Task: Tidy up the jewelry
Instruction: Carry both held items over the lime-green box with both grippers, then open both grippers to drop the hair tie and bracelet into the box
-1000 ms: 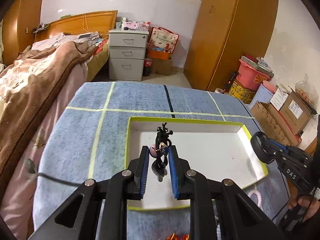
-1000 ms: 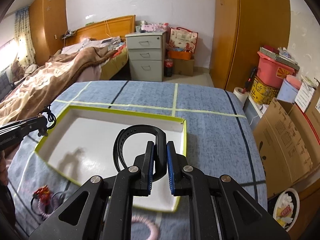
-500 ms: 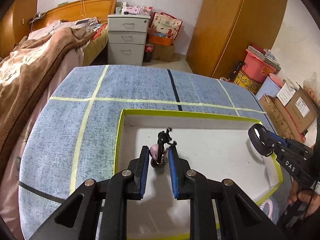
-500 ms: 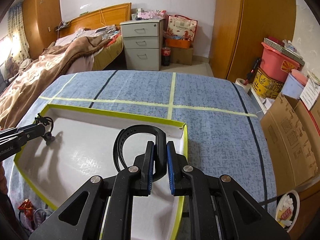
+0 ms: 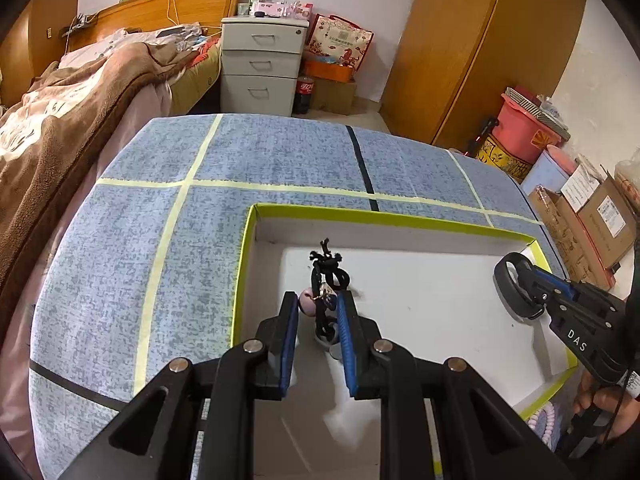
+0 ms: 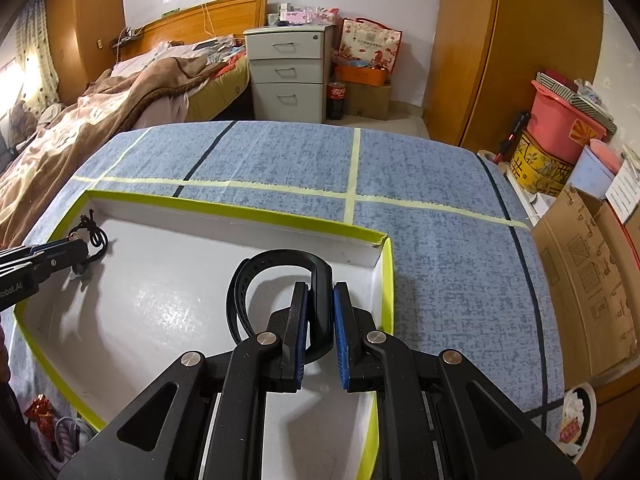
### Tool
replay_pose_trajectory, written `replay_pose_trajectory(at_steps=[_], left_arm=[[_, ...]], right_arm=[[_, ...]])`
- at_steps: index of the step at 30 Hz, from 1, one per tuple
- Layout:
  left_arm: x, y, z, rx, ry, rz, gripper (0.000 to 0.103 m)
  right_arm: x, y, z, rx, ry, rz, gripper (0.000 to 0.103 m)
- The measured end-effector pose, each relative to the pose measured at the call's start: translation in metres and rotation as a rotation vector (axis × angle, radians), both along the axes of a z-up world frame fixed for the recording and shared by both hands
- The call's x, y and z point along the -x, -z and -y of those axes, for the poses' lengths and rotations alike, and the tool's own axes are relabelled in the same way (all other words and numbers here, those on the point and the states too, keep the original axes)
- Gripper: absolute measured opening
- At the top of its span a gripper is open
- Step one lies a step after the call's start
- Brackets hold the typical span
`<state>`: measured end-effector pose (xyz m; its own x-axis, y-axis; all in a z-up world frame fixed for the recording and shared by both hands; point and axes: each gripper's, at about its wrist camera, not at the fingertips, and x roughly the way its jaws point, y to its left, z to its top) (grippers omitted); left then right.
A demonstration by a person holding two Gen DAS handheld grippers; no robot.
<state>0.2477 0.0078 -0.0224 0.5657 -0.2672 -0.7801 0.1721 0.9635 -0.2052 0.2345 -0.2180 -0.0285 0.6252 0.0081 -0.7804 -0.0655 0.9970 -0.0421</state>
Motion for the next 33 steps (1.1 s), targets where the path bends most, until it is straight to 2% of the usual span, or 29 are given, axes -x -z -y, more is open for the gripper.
replay_pose_trajectory(at_steps=[12, 15, 17, 19, 24, 27, 32, 33], left_arm=[[0.000, -0.002, 0.002, 0.024, 0.006, -0.001, 0.036], [0.003, -0.006, 0.003, 0.012, 0.017, 0.018, 0.049], [0.008, -0.010, 0.001, 0.027, 0.024, 0.036, 0.051], [0.013, -0.015, -0.001, 0.029, 0.018, 0.047, 0.053], [0.035, -0.030, -0.006, 0.046, 0.042, 0.083, 0.058], [0.054, -0.041, -0.006, 0.014, 0.050, 0.135, 0.059], [0.080, -0.050, -0.021, 0.101, 0.033, 0.156, 0.064], [0.085, -0.051, -0.023, 0.096, 0.028, 0.163, 0.064]], right_arm=[[0.001, -0.002, 0.002, -0.012, 0.002, 0.012, 0.015], [0.003, -0.005, 0.002, -0.019, 0.001, 0.021, 0.019], [0.006, -0.009, 0.002, -0.023, 0.001, 0.032, 0.027], [0.012, -0.013, 0.003, -0.032, 0.000, 0.046, 0.034], [0.032, -0.026, 0.004, -0.049, 0.002, 0.084, 0.035], [0.050, -0.034, 0.006, -0.068, -0.001, 0.106, 0.035], [0.080, -0.043, 0.009, -0.071, -0.014, 0.135, 0.035], [0.088, -0.044, 0.011, -0.073, -0.012, 0.143, 0.035]])
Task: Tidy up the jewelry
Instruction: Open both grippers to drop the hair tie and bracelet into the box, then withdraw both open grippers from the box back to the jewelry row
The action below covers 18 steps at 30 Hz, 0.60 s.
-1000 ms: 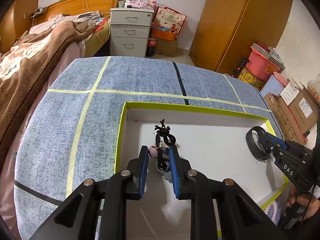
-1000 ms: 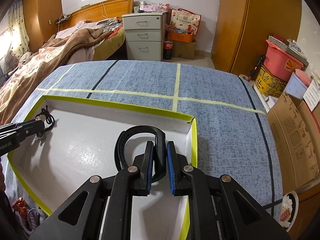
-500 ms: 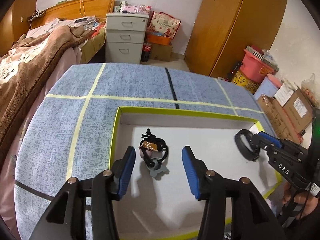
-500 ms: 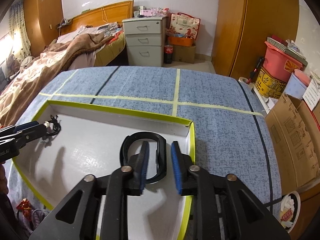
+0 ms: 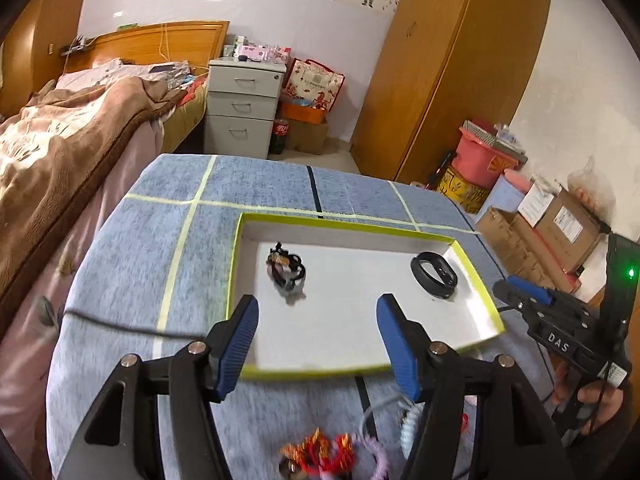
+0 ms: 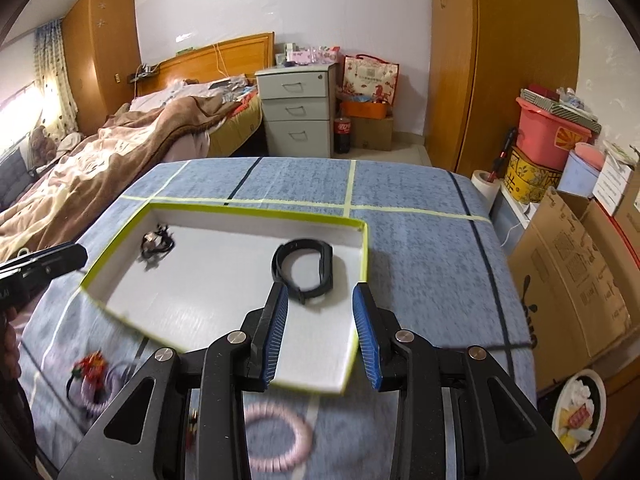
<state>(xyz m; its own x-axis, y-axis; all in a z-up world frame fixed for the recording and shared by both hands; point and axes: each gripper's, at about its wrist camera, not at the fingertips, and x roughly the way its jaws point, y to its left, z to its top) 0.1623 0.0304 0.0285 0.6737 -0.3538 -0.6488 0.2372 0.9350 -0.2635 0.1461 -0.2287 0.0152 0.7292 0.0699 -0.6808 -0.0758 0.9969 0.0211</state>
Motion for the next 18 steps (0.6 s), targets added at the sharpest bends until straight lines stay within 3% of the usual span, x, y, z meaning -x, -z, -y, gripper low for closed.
replay_pose_trajectory(at_steps=[3, 8, 12, 14, 18], left_arm=[[0.017, -0.001, -0.002, -0.037, -0.008, 0.023, 0.064], [0.042, 0.000, -0.012, -0.014, -0.014, 0.064, 0.067], [0.058, 0.007, -0.012, -0.021, 0.005, 0.051, 0.067], [0.067, 0.010, -0.013, -0.038, -0.001, 0.050, 0.068], [0.078, 0.018, -0.022, -0.011, -0.009, 0.020, 0.070]], right_arm=[[0.017, 0.002, 0.003, -0.017, -0.009, 0.001, 0.035], [0.038, 0.019, 0.002, 0.000, -0.016, -0.039, 0.035], [0.047, 0.031, 0.003, 0.008, -0.032, -0.080, 0.036], [0.051, 0.033, 0.004, 0.006, -0.033, -0.080, 0.050], [0.053, 0.036, 0.006, -0.018, -0.041, -0.093, 0.053]])
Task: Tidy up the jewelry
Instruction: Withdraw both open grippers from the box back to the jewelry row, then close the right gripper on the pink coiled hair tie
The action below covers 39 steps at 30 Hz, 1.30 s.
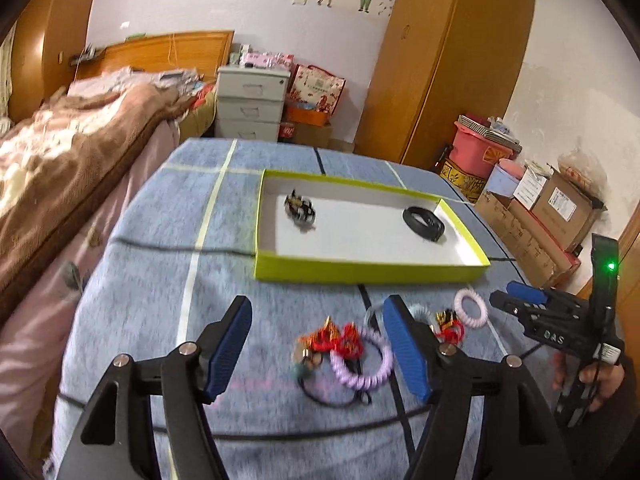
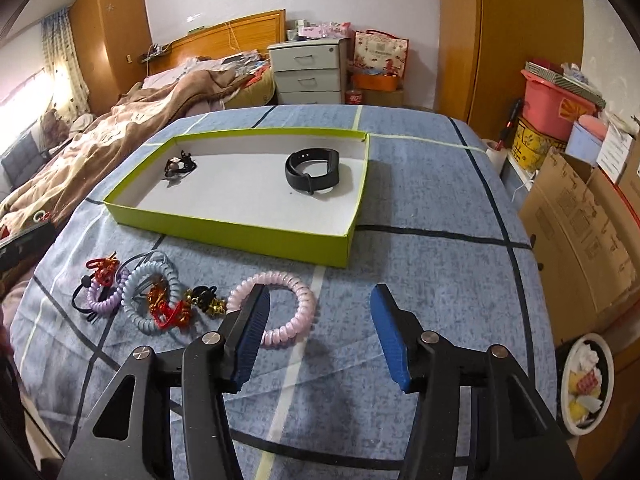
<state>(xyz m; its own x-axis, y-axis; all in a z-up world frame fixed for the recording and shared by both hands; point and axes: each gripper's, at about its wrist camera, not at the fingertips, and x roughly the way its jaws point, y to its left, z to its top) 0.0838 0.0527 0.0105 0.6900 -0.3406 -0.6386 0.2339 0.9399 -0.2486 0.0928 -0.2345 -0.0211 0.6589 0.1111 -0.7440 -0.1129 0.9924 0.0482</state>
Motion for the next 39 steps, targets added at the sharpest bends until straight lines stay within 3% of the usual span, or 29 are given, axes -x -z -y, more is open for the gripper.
replay_pose_trajectory(at_steps=[8, 16, 29, 39], left_arm=[[0.016, 0.023, -0.026, 0.051, -0.049, -0.079, 0.070], [0.024, 0.036, -0.032, 0.073, -0.050, -0.103, 0.070], [0.017, 0.036, -0.020, 0.079, 0.002, -0.107, 0.070], [0.003, 0.031, 0.002, 0.035, 0.060, -0.084, 0.070]], right_arm=[[-0.004, 0.010, -0.001, 0.030, 0.016, -0.048, 0.053], [-0.005, 0.017, -0.005, 0.050, 0.015, -0.081, 0.053], [-0.003, 0.020, -0.010, 0.057, -0.009, -0.090, 0.011], [0.010, 0.007, -0.002, 0.026, 0.028, -0.022, 0.010]])
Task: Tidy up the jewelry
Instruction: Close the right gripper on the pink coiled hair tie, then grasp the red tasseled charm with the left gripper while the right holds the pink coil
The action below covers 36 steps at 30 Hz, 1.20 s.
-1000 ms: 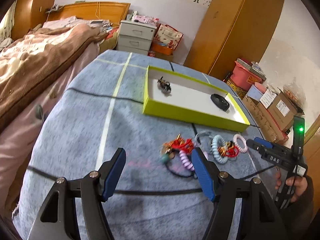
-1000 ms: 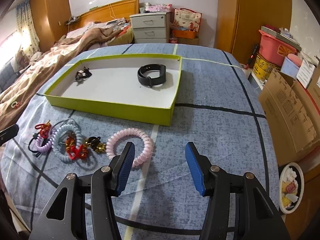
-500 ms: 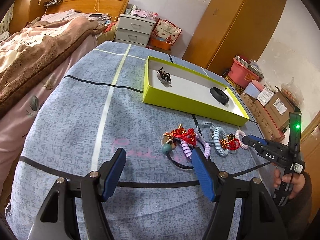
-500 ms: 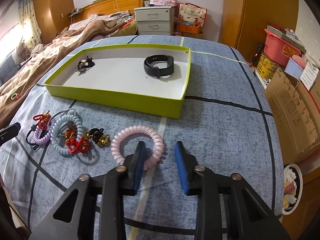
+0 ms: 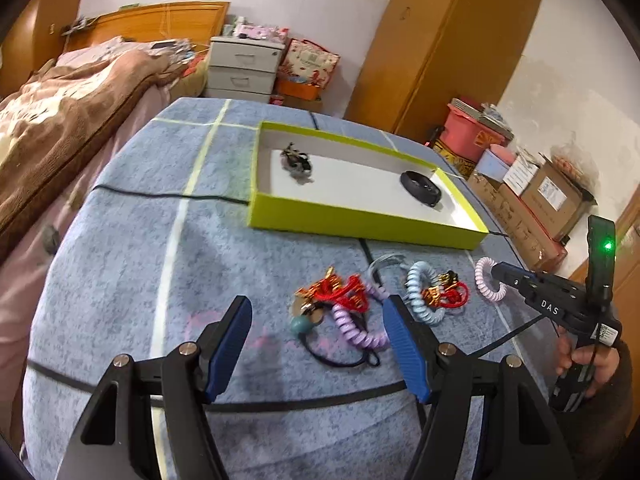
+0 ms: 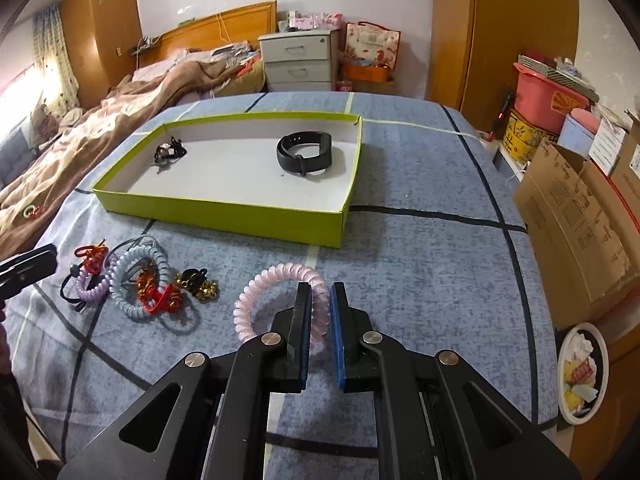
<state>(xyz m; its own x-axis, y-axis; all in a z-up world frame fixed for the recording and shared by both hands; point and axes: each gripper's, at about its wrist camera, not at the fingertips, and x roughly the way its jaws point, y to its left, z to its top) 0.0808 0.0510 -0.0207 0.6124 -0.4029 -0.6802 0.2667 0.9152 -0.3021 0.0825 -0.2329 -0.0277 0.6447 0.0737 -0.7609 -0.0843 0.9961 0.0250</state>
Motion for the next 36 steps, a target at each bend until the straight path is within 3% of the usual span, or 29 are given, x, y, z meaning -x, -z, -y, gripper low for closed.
replay_pose_trajectory(at_steps=[12, 14, 23, 31, 36], left_arm=[[-0.020, 0.009, 0.021, -0.041, 0.014, -0.041, 0.065], [-0.023, 0.012, 0.021, -0.038, 0.007, -0.062, 0.057], [-0.028, 0.018, 0.022, -0.052, 0.000, -0.083, 0.046], [-0.030, 0.016, 0.026, -0.053, 0.001, -0.087, 0.024], [-0.029, 0.014, 0.024, -0.053, -0.016, -0.082, 0.023]], right_arm=[[0.009, -0.005, 0.007, -0.075, 0.015, 0.020, 0.010], [0.010, -0.006, 0.007, -0.075, 0.016, 0.026, 0.010], [0.011, -0.006, 0.008, -0.080, 0.010, 0.027, 0.010], [0.011, -0.004, 0.007, -0.084, 0.005, 0.027, 0.010], [0.012, -0.005, 0.005, -0.087, 0.002, 0.028, 0.010]])
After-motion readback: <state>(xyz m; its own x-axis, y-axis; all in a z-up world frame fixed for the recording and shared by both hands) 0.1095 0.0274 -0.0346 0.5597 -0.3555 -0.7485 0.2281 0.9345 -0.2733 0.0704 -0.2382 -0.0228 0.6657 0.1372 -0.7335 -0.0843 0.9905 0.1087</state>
